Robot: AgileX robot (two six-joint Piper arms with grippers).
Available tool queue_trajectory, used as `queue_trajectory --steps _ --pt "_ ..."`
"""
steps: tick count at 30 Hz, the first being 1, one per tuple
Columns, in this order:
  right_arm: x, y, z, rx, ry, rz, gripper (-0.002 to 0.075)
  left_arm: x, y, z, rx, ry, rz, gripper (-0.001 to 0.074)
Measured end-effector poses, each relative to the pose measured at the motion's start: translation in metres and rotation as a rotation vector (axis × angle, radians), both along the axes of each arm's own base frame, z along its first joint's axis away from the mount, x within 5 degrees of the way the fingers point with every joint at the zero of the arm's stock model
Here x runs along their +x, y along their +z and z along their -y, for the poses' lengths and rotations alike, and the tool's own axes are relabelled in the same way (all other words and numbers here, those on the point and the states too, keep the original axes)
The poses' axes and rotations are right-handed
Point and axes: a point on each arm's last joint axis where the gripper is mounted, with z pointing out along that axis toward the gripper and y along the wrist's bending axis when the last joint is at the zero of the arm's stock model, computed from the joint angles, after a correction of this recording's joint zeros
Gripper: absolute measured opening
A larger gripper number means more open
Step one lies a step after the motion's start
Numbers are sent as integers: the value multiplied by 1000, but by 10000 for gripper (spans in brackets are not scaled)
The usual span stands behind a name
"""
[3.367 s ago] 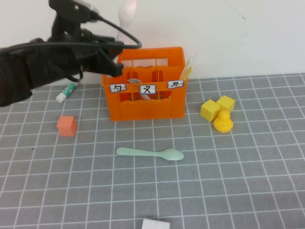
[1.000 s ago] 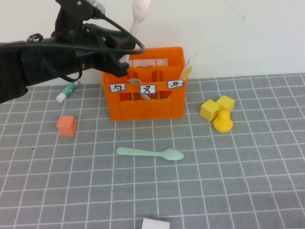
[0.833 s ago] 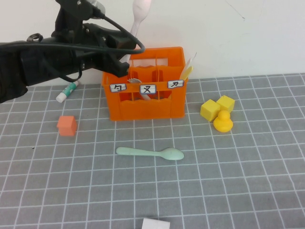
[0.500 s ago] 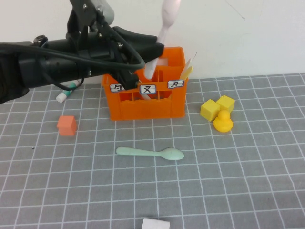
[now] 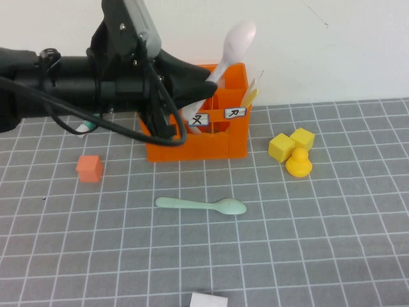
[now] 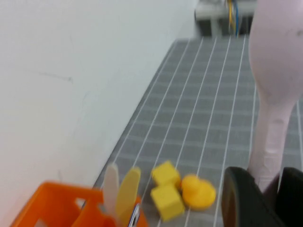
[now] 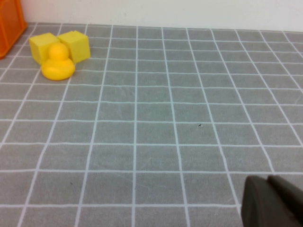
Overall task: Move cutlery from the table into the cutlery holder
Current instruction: Place the spoon on the box
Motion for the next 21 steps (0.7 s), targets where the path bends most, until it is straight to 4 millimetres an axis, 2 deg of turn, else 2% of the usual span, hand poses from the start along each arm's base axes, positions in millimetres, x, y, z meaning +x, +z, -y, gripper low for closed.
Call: queue_trajectory --steps 5,8,16,21 --pt "0 0 0 0 0 0 -3 -8 9 -8 99 58 36 121" --pt "0 0 0 0 0 0 -3 -15 21 -14 131 116 60 121" --pt "0 0 0 0 0 0 -3 -37 48 -29 128 277 22 121" --pt "0 0 0 0 0 0 -3 -53 57 -39 80 390 -45 121"
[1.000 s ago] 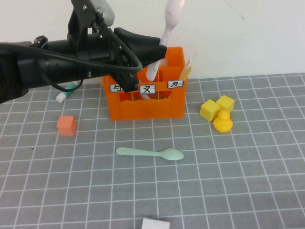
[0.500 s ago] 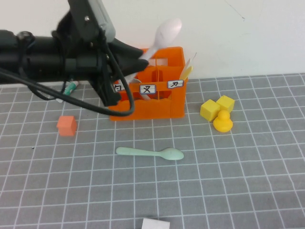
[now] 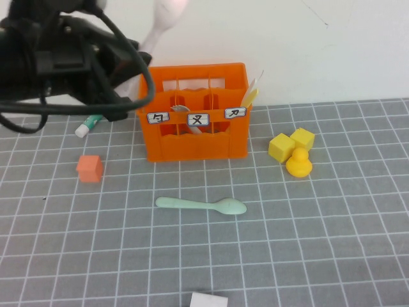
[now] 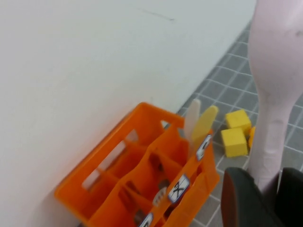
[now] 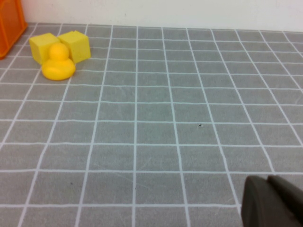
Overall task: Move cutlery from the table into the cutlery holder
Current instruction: Place the spoon on the box
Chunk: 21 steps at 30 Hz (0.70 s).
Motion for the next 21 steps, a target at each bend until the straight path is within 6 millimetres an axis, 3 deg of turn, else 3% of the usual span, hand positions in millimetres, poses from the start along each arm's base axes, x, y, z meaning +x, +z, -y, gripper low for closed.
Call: queue_trajectory --steps 9,13,17,21 --pt "0 0 0 0 0 0 -3 -27 -24 -33 -127 380 -7 121" --pt "0 0 0 0 0 0 -3 -36 -40 -49 -297 568 27 121" --pt "0 0 0 0 0 0 -3 -41 -46 -52 -444 583 104 121" --pt "0 0 0 0 0 0 -3 -40 -48 -46 -481 506 179 121"
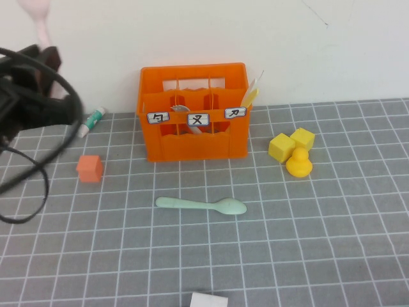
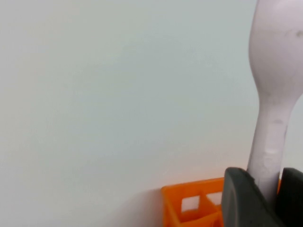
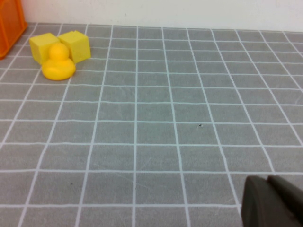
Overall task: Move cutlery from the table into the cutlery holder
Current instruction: Place the spoon on the box
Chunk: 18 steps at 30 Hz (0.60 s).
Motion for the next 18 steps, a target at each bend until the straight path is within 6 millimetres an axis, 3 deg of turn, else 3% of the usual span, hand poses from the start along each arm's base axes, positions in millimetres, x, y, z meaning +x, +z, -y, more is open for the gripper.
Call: queue_trajectory --steps 4,11,18 --pt "0 0 0 0 0 0 -3 12 -8 8 42 -62 54 121" --pt "0 0 0 0 0 0 -3 34 -20 19 -28 -131 167 121" --pt "0 0 0 0 0 0 -3 67 -59 26 -143 -154 171 121"
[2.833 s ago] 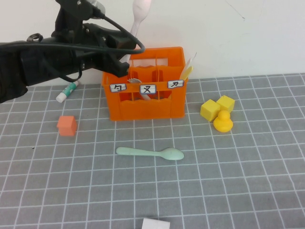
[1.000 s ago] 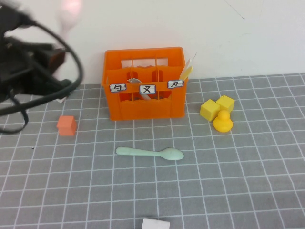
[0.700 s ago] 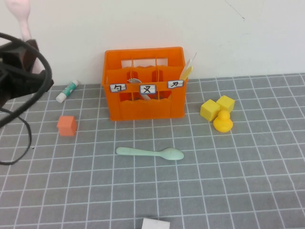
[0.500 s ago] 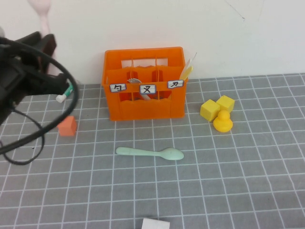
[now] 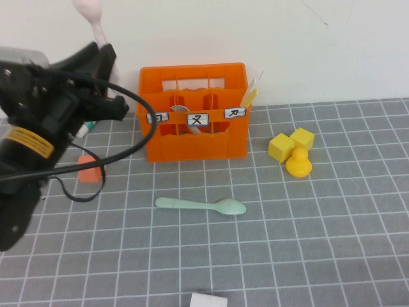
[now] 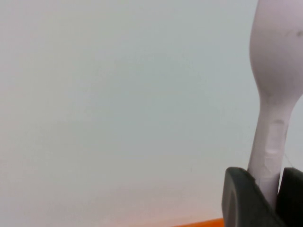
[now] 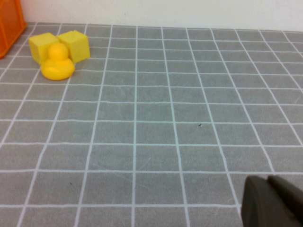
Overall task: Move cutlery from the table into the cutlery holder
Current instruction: Place the spoon on the box
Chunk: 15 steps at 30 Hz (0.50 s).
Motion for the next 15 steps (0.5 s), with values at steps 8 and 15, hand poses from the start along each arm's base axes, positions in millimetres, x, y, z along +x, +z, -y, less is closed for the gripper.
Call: queue_trajectory --steps 8,15 --pt "0 0 0 0 0 0 -3 32 -32 7 -24 -9 -36 121" --pt "0 0 0 0 0 0 -3 64 -29 15 -3 -29 -31 121"
